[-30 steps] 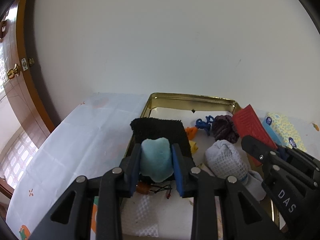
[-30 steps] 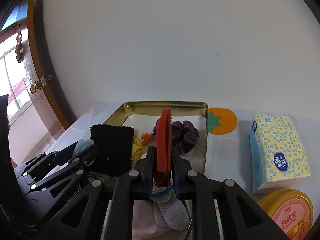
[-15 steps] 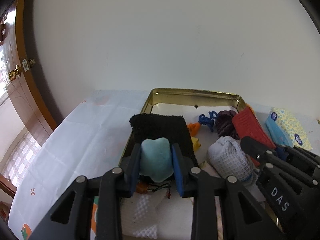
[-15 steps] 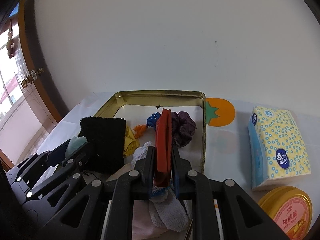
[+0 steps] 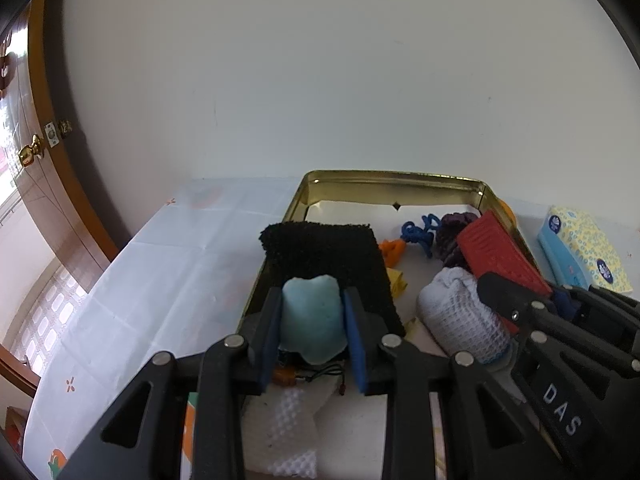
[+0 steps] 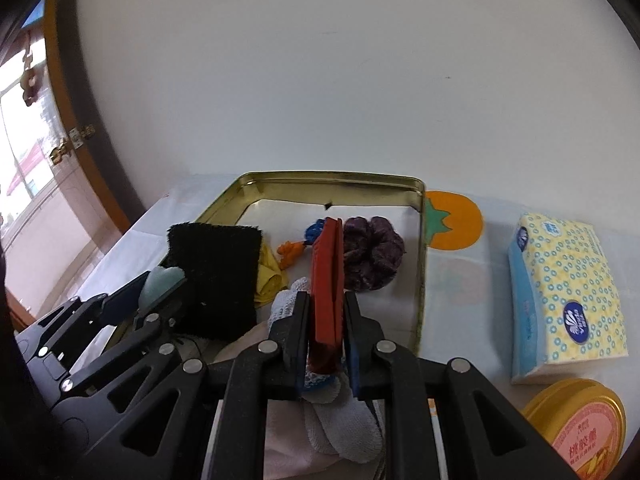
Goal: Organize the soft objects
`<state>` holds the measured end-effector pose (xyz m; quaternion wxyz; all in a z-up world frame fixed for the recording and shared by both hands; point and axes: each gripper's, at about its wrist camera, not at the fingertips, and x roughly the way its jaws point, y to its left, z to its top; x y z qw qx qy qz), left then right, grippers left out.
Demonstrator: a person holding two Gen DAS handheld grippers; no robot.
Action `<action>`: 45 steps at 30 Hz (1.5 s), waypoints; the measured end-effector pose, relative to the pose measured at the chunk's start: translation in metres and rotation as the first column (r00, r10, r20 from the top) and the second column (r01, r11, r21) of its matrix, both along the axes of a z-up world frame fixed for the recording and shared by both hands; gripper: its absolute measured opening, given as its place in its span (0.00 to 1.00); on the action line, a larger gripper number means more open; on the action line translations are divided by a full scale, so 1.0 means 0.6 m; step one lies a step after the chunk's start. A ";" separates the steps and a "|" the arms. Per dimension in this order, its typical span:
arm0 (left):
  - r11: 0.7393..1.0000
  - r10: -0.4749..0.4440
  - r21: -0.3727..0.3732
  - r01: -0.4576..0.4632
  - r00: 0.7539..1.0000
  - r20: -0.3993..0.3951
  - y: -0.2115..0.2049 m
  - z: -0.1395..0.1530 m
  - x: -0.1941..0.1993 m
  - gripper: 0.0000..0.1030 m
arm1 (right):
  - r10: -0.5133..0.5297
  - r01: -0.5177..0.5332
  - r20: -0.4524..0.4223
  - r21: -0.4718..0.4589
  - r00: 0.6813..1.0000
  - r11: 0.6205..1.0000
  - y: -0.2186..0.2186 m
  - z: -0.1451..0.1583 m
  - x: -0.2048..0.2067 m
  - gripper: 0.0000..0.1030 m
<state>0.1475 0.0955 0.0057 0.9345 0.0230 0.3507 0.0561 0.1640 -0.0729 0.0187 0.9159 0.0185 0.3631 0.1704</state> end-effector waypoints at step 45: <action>0.990 -0.017 0.134 -0.036 0.929 0.371 -0.016 0.025 -0.102 1.00 | -0.268 0.174 0.487 0.230 0.831 0.957 -0.091 0.038 -0.154 0.83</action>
